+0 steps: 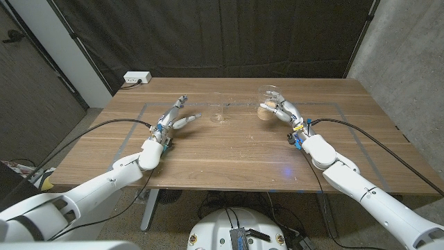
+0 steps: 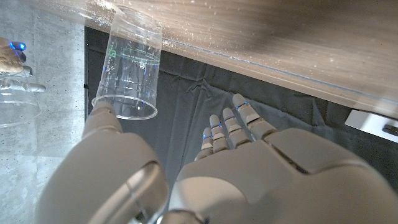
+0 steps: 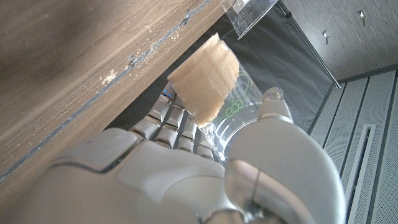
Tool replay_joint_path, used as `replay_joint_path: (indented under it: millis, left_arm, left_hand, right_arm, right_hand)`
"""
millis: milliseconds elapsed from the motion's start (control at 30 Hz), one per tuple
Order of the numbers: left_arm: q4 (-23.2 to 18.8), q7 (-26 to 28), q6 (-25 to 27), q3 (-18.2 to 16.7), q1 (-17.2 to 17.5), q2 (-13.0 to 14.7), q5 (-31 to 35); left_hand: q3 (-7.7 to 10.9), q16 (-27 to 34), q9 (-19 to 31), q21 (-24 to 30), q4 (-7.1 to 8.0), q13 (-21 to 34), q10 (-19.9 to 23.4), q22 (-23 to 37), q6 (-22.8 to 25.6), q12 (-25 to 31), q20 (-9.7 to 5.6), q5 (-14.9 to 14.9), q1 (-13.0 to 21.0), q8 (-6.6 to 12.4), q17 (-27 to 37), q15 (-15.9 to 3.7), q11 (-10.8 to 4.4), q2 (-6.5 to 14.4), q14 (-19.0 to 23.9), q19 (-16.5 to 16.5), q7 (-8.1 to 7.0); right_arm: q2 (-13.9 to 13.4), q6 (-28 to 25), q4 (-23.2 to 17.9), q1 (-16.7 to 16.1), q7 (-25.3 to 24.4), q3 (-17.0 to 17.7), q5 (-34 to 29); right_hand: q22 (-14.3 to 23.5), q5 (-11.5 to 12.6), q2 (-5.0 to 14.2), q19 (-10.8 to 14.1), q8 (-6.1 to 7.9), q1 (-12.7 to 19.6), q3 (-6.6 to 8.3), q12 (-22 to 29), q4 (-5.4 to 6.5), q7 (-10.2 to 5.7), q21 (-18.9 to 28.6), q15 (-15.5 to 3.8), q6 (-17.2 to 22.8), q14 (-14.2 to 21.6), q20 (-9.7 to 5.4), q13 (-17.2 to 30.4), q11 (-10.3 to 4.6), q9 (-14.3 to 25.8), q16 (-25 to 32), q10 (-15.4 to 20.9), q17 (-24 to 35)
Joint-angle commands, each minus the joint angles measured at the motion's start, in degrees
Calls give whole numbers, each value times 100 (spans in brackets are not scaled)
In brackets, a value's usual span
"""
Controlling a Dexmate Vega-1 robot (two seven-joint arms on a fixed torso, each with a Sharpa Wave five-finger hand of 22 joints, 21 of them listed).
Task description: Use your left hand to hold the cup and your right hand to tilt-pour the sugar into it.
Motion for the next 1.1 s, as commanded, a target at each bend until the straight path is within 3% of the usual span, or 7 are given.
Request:
replay_joint_path:
  millis: [33,433,767,1000,1100]
  left_arm:
    - [784,-117,-456,233,-477,-445,-24]
    - [1698,-323,-853,504,-1020,-966,62]
    - [2873,-421,-1520,723,-1445,-1563,54]
    - [3772,-695,-1810,770,-1739,-2017,-170]
    - [3929,-924,-1724,783,-1818,-2133,-331]
  left_hand:
    - [-26,58,41,-5,-7,37,69,-1,46,65,1,44,19,46,27,-6,-21,59,68,68,-18]
    - [-88,83,81,-26,-26,82,93,1,132,123,20,77,39,106,76,-29,-34,76,101,76,-31]
    - [-153,141,132,-30,-56,143,254,7,180,253,42,116,83,155,133,-75,-60,97,233,126,-61]
    - [-237,245,247,10,-110,263,492,21,583,465,28,173,181,390,239,-85,-76,130,465,317,-67]
    - [-282,297,311,30,-130,319,637,25,803,573,40,195,217,525,292,-104,-42,138,581,409,-98]
  right_arm:
    - [-16,177,49,-62,16,51,34]
    - [-18,383,83,-147,-25,120,48]
    - [-43,530,92,-202,-33,180,33]
    - [-32,607,110,-214,-4,188,41]
    - [-25,605,92,-239,-26,193,26]
  right_hand:
    - [18,-6,10,-26,42,27,-1,39,7,-7,43,-828,26,63,-153,30,12,32,6,41,23]
    - [15,-8,18,-42,52,28,-3,78,13,0,61,-837,38,78,-160,80,24,61,-4,40,39]
    - [13,-9,21,-37,61,34,-2,108,12,10,81,-834,52,99,-158,117,32,82,-17,50,44]
    - [12,-9,26,-39,65,34,-1,128,15,13,93,-832,57,98,-160,142,30,96,-37,54,43]
    - [11,-9,21,-40,66,36,-1,134,13,16,97,-830,60,108,-159,150,31,100,-42,54,41]
